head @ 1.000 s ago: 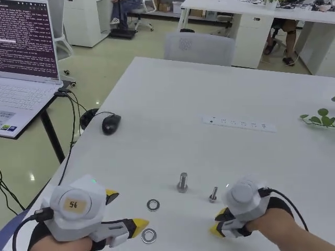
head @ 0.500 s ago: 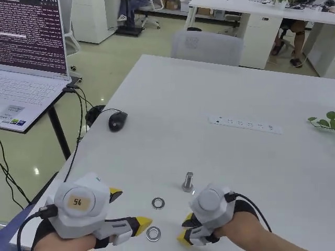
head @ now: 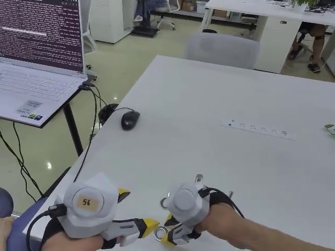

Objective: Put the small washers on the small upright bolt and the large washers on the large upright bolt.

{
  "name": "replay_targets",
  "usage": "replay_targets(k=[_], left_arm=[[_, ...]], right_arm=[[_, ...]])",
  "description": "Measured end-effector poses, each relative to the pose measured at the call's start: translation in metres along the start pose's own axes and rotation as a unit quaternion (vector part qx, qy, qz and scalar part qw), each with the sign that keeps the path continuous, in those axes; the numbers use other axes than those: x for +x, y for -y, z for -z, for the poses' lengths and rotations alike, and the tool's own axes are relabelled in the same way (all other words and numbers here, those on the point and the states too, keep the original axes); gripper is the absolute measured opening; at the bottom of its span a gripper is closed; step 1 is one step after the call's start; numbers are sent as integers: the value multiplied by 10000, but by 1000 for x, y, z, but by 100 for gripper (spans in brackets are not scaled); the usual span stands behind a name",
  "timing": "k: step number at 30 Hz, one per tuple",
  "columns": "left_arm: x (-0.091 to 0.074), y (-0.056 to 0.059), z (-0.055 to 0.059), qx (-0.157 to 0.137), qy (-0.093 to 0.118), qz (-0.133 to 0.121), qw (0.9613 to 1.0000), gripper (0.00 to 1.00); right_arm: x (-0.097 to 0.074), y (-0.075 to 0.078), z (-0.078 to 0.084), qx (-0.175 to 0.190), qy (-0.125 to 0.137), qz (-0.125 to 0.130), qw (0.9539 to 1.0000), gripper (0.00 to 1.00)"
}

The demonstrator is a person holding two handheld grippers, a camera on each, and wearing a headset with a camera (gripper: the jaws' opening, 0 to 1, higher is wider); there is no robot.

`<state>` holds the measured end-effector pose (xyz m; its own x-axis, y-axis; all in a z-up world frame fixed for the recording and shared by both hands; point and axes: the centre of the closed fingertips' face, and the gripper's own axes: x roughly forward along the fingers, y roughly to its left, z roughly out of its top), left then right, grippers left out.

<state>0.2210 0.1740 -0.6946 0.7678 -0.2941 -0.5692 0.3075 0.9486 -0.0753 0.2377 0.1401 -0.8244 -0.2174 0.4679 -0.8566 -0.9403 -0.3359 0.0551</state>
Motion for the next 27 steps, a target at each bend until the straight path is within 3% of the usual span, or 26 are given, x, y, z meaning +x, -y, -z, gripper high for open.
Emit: replay_targets(k=[3,8,20,27], left_arm=[[-1,0,0,-24,2,-13,10000,58],[-2,0,0,-18,-8,-31,10000,58],[-1,-3,-3,11,-1,-43,10000,58],[-4,-8,-1,-25,-6,-106,9999,58]], right_arm=[[1,1,-2,-269,-165,-71,9995,26],[1,-1,1,-919,-486,-131,9945,26],[2,0,-1,-924,-433,-193,9946,24],[-7,4,14,-908,-562,-109,9942,24]])
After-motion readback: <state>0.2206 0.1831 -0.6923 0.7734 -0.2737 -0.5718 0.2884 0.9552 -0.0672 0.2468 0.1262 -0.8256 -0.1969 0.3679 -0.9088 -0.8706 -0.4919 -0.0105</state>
